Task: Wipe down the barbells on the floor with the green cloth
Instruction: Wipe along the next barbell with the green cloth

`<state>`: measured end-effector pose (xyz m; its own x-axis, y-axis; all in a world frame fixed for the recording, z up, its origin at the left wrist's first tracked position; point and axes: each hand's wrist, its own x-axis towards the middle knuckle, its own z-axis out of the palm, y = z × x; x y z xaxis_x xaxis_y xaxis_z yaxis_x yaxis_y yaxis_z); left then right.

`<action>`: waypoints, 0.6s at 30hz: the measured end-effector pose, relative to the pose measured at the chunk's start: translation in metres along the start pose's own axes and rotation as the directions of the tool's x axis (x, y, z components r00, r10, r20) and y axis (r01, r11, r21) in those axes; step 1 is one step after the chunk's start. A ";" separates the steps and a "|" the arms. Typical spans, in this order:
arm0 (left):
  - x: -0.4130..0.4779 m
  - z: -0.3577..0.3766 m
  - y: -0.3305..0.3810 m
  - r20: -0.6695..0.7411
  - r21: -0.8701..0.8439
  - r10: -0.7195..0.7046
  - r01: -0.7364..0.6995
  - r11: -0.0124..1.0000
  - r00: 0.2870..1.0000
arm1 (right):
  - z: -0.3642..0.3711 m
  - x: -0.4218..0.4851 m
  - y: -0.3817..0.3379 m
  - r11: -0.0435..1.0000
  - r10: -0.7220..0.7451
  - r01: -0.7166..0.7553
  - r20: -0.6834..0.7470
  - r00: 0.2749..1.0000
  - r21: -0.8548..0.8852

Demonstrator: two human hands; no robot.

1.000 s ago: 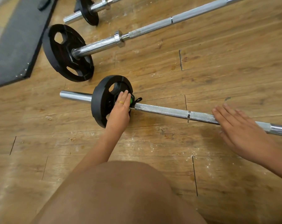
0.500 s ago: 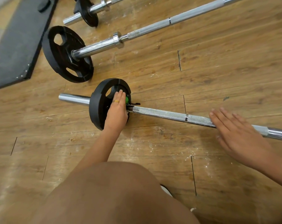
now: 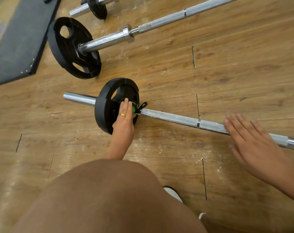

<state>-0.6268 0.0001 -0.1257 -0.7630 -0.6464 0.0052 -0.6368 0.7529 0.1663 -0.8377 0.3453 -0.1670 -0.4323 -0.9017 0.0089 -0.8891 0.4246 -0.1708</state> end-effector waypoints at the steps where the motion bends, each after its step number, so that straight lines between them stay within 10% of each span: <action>1: 0.004 -0.001 -0.002 0.000 -0.002 0.018 -0.018 1.000 1.000 | 0.001 -0.001 -0.001 1.000 0.002 -0.002 -0.004 1.000 -0.004; 18: 0.013 0.002 -0.010 -0.034 0.023 0.041 -0.040 0.999 0.999 | 0.004 -0.018 -0.014 0.999 -0.027 0.027 -0.021 0.999 -0.027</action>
<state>-0.6301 -0.0155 -0.1293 -0.7839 -0.6192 0.0455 -0.6083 0.7807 0.1431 -0.8165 0.3556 -0.1685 -0.4110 -0.9110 0.0342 -0.9041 0.4025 -0.1438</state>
